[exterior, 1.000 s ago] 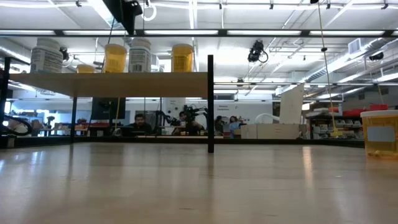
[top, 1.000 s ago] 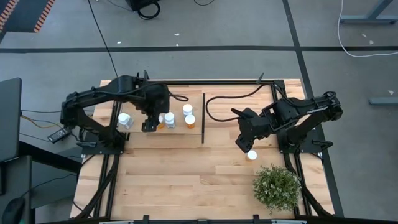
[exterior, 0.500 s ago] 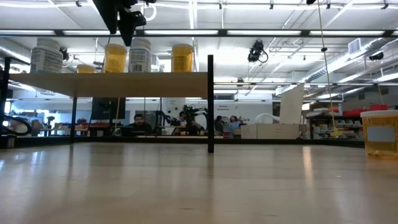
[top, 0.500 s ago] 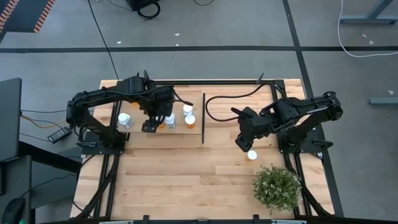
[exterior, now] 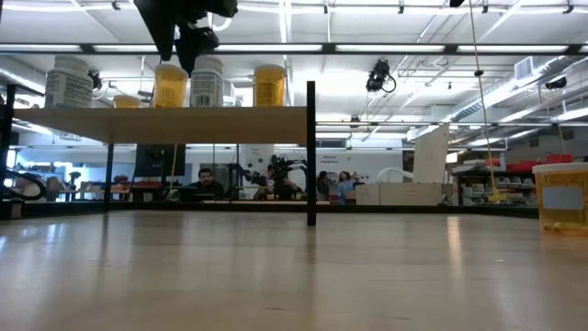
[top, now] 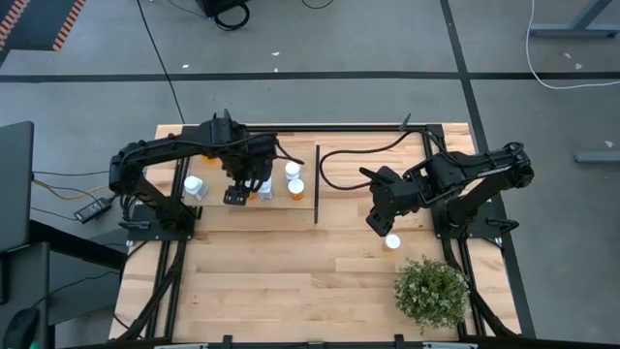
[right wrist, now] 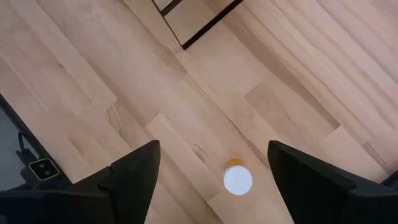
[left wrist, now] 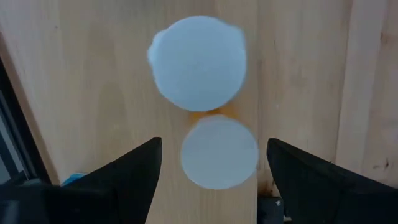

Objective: Pick and place medicine bottles onto shelf by color
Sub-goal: Put the orange pill bottle on the shelf

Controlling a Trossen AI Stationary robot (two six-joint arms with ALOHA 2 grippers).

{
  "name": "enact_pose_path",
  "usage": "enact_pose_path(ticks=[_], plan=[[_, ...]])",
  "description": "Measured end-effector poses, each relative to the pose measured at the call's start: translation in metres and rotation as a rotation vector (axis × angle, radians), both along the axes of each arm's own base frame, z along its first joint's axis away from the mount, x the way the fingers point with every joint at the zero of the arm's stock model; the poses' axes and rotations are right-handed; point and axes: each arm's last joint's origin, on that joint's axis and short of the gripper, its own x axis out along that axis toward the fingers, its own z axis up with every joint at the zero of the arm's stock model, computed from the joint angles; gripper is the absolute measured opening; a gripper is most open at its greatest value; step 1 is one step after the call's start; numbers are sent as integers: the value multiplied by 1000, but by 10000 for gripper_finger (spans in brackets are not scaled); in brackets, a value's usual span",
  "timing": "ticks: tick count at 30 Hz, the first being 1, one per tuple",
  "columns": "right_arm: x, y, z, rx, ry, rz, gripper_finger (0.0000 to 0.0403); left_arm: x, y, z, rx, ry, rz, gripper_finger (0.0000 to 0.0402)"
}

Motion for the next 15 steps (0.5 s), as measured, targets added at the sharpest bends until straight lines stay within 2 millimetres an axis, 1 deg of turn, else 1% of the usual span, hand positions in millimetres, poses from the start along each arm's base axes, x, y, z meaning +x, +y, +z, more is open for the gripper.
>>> enact_pose_path(ticks=[5,9,15], plan=[[0,0,0,-5,-2,-2,303,3,2,-3,-4,10,6,296],[0,0,0,-5,-2,-2,303,3,0,-6,-39,36,14,295],[0,0,0,-6,-2,-1,303,4,1,-6,-27,34,31,295]])
